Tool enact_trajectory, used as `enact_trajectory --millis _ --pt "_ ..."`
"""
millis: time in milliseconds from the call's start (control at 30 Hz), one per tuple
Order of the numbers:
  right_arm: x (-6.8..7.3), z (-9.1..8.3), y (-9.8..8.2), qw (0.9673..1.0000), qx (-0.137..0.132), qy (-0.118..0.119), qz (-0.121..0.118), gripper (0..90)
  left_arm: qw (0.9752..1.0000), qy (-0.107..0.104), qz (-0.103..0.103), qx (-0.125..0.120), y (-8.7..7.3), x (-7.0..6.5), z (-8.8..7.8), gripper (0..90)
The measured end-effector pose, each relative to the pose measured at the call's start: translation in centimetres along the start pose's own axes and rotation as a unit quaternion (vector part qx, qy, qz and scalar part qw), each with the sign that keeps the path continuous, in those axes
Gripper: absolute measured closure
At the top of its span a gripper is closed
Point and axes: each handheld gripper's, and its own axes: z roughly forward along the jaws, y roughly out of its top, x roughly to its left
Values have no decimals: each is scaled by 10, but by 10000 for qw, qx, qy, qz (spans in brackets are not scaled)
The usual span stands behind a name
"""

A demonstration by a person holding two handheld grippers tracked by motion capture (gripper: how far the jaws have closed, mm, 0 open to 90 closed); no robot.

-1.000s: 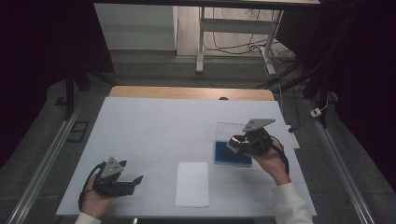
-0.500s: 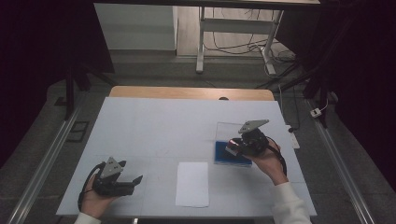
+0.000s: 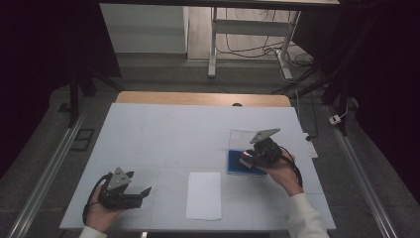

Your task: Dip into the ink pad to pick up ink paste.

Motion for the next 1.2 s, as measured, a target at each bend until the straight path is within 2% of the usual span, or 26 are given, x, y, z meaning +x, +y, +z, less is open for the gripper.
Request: enact_trajectory --millis 367,667,1200 --pt "0 7 -2 9998 121 -109 -72 693 10000 14 2 26 -2 -1 -1 169" --pt "-3 7 -3 9999 107 -50 33 693 10000 16 11 31 -2 -1 -1 170" --pt "0 8 -2 9998 188 -118 16 693 10000 8 17 65 -2 -1 0 170"
